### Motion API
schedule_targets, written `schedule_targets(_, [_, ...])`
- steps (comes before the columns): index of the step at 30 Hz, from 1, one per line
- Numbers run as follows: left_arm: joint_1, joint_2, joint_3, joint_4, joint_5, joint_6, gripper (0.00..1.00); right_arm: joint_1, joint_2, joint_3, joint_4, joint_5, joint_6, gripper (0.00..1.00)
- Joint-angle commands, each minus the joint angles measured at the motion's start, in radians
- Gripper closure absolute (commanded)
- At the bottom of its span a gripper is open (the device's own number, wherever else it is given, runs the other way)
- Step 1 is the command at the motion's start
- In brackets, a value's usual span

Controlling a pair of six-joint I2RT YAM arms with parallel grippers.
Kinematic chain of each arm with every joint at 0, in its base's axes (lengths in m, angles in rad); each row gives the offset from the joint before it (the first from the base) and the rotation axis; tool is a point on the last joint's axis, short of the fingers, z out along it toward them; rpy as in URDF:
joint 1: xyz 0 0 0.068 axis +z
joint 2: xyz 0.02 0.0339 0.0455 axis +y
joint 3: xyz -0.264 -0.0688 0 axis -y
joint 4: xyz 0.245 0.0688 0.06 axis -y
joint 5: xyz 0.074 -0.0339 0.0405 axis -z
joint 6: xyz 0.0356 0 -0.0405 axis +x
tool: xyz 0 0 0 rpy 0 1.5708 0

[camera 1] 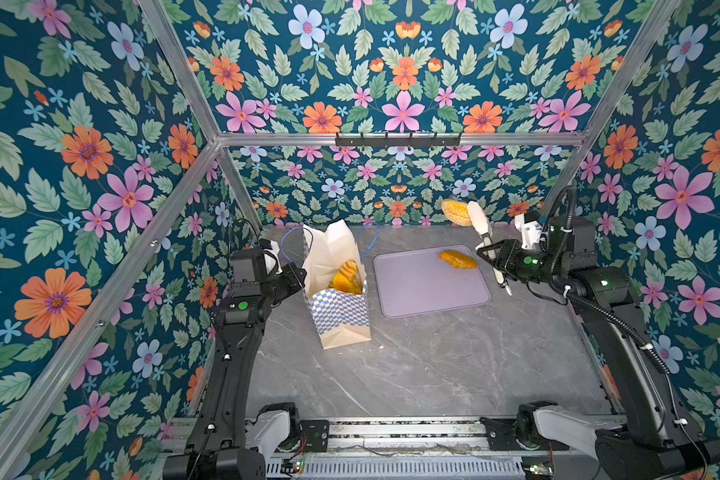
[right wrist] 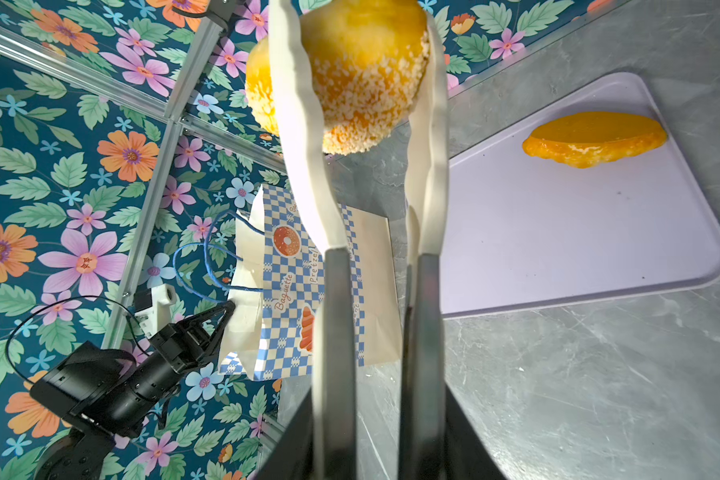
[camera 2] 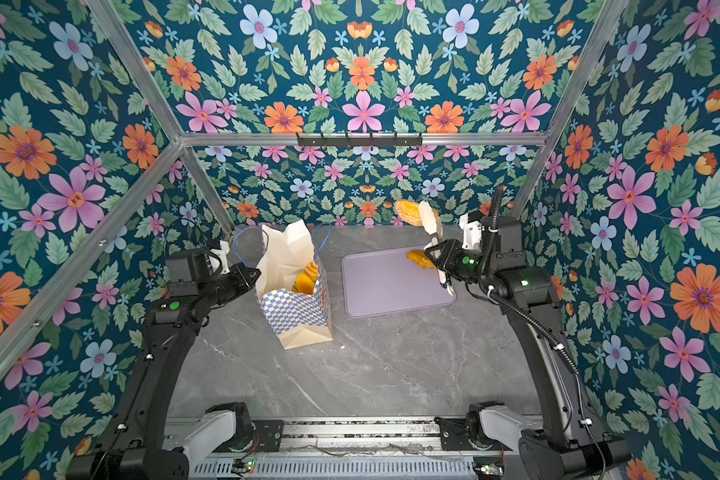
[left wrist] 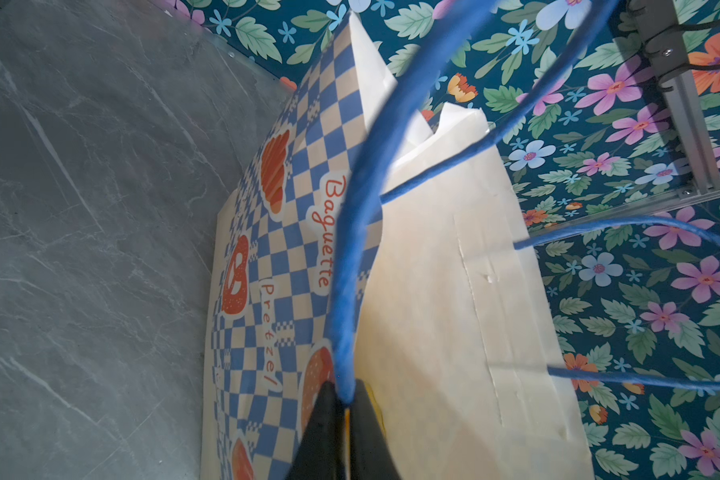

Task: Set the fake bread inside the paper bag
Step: 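Swing the held bun with the right gripper over the bag opening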

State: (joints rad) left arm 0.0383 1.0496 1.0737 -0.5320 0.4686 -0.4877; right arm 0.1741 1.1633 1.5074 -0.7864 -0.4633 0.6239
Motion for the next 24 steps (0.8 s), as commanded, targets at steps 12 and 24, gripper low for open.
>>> schedule_targets(12, [0.0,-0.008,-0.002,0.006,-0.001,-0.006,0.89,0.103,-0.003,0.047,0.038,0.024,-0.023,0.64])
schedule_targets(24, [0.0,-0.013,-0.008,0.007,-0.002,-0.009,0.89,0.237,0.051,0.121,0.018,0.074,-0.059,0.64])
